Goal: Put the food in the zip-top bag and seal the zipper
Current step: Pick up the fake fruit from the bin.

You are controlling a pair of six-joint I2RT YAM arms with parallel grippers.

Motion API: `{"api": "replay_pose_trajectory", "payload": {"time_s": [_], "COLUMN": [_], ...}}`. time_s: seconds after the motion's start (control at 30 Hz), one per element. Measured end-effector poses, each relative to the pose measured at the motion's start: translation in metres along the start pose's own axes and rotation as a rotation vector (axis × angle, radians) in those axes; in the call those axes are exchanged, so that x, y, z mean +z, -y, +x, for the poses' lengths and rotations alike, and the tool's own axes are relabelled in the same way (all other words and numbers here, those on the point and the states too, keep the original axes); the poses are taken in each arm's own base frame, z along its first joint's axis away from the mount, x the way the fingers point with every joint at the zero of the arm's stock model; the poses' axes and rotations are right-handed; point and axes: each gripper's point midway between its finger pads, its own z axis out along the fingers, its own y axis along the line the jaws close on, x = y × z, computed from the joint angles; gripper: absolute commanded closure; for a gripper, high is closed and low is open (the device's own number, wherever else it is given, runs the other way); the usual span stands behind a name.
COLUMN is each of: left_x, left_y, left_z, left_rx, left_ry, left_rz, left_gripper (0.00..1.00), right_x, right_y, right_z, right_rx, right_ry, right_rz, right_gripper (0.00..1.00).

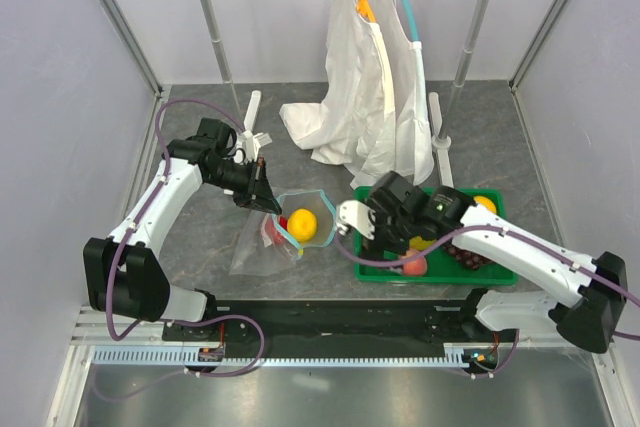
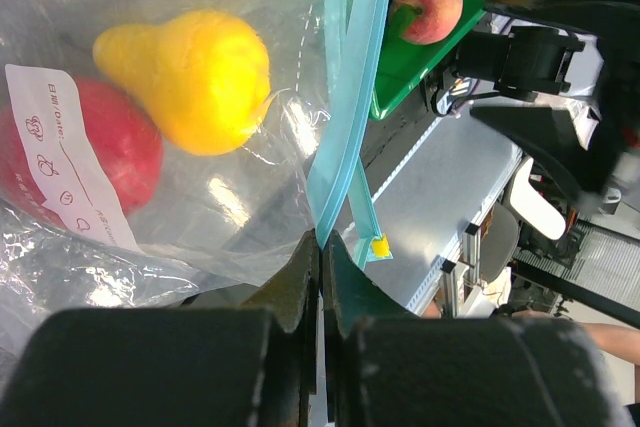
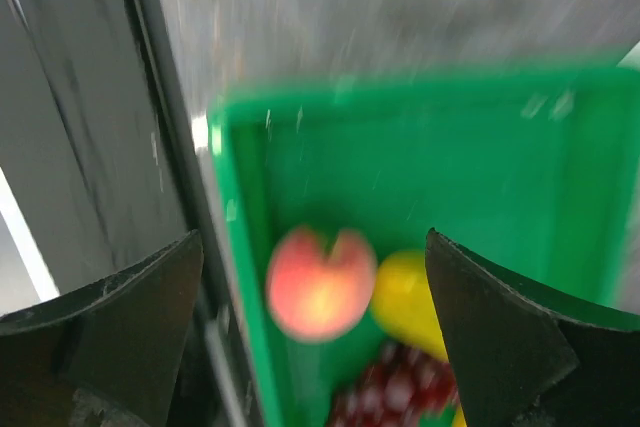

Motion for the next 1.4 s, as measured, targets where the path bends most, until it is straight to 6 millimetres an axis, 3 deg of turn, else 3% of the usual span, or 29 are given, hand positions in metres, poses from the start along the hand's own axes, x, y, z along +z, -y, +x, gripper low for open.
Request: {"api": "replay_pose_trajectory", "payload": {"time_s": [0.1,0.2,0.4,0.5,0.83,1.07,1.4], "left_x": [0.0,0.0,0.0,0.0,0.0,0.0,0.0], "left_y": [0.0,0.0,0.0,0.0,0.0,0.0,0.0], "left_z": [0.0,0.0,0.0,0.0,0.0,0.0,0.0], "left_rx": [0.0,0.0,0.0,0.0,0.0,0.0,0.0], "left_ry": [0.0,0.0,0.0,0.0,0.0,0.0,-0.001], "left_rz": [0.0,0.0,0.0,0.0,0.0,0.0,0.0], "left_gripper": [0.98,0.98,0.98,0.98,0.98,0.98,0.98], "right_x": [0.001,0.003,0.01,0.016,0.024,0.029,0.03], "right_y": [-0.012,-0.015,-0.004,-0.002,-0.003,-0.006,-0.005], "right_z": [0.057,0.086,0.109,0.119,0.126,0.127,0.126], "right_rx": [0.013,0.033,0.075,0.083,0.093,0.134,0.186], "right_ry": [-0.149,-0.245,-0.324,-0.357,-0.403,-0.438,-0.43], "right_rz": [-0.027,-0.048,-0.066,-0.085,-0.125,-0.177,-0.221], "right_gripper": [0.02,0.04,0.19,0.22,0.16,0.21,0.16]}}
